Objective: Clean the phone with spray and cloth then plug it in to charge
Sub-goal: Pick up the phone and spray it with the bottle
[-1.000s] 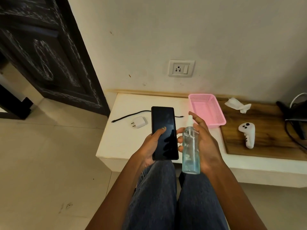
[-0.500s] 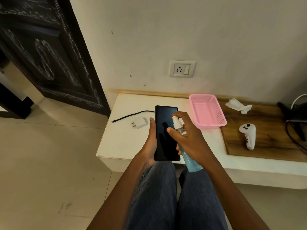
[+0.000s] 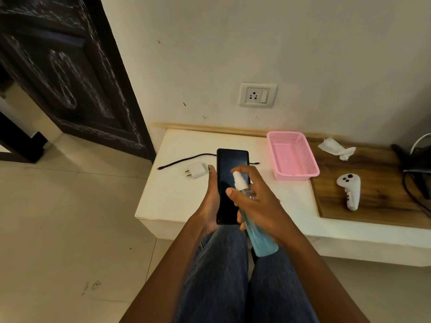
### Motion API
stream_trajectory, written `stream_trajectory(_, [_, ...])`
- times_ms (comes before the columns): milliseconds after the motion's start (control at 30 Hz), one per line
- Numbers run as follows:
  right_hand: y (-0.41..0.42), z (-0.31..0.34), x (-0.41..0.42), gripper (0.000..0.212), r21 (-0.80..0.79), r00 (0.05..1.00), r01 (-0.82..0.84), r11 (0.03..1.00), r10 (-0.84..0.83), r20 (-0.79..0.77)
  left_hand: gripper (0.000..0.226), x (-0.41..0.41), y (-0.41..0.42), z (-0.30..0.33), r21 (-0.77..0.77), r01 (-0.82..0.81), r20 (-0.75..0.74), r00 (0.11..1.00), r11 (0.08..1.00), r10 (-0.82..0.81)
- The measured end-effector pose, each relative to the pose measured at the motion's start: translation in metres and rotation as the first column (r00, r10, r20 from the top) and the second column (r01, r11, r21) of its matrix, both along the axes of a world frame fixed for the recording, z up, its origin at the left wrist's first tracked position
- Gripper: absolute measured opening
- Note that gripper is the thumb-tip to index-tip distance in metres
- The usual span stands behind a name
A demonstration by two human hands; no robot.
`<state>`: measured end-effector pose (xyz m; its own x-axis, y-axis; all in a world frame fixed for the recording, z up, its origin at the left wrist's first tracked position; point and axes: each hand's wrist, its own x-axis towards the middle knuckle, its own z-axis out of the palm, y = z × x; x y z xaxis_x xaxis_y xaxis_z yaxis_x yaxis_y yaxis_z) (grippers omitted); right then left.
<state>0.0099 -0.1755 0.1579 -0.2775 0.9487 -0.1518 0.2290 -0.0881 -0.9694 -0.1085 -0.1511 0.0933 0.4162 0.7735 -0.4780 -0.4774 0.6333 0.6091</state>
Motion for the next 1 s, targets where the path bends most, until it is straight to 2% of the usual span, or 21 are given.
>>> stream_trajectory(100, [-0.003,-0.004,-0.006,0.033,0.025,0.999,0.022,0.999,-0.023,0.041,0.089,0.0,0.0,-0.004,0.011,0.008,-0.023,1.0,1.0,-0.008])
stream_trajectory(200, [-0.004,-0.006,-0.005,0.043,0.058,0.992,0.079,0.995,-0.085,0.095,0.091,-0.002,0.0,-0.004,0.014,0.028,-0.012,1.0,1.0,-0.028])
stream_trajectory(300, [0.0,-0.006,0.005,0.054,-0.109,0.996,0.085,0.99,-0.082,0.029,0.091,-0.001,-0.002,-0.001,-0.002,0.023,0.011,1.0,1.0,-0.023])
stream_trajectory(367, [0.003,-0.004,0.013,0.058,-0.146,0.995,0.091,0.985,-0.095,-0.017,0.091,0.0,-0.002,0.0,-0.029,-0.013,0.013,1.0,1.0,0.013])
stream_trajectory(400, [0.004,-0.004,0.017,0.062,-0.096,0.994,0.11,0.989,-0.11,0.009,0.093,0.0,-0.001,0.0,-0.043,-0.031,0.003,1.0,0.999,0.031])
stream_trajectory(500, [0.005,-0.005,0.026,0.074,0.185,0.958,0.179,0.966,-0.213,0.19,0.091,-0.001,0.0,0.001,-0.064,-0.055,-0.048,0.998,0.996,0.052])
stream_trajectory(600, [0.006,-0.005,0.03,0.069,0.413,0.918,0.203,0.888,-0.319,0.235,0.092,0.002,-0.001,0.004,-0.079,-0.076,-0.102,0.993,0.994,0.067])
stream_trajectory(667, [0.01,-0.004,0.03,0.069,0.477,0.9,0.184,0.859,-0.343,0.271,0.096,0.004,-0.002,0.005,-0.081,-0.097,-0.113,0.99,0.992,0.088])
stream_trajectory(800, [0.021,-0.006,0.028,0.071,0.502,0.803,0.089,0.86,-0.36,0.475,0.093,0.006,-0.002,0.008,-0.048,-0.083,-0.104,0.992,0.995,0.078])
stream_trajectory(1000, [0.031,-0.008,0.024,0.072,0.462,0.564,-0.117,0.879,-0.324,0.76,0.083,0.008,-0.002,0.013,-0.04,-0.071,-0.112,0.991,0.997,0.067])
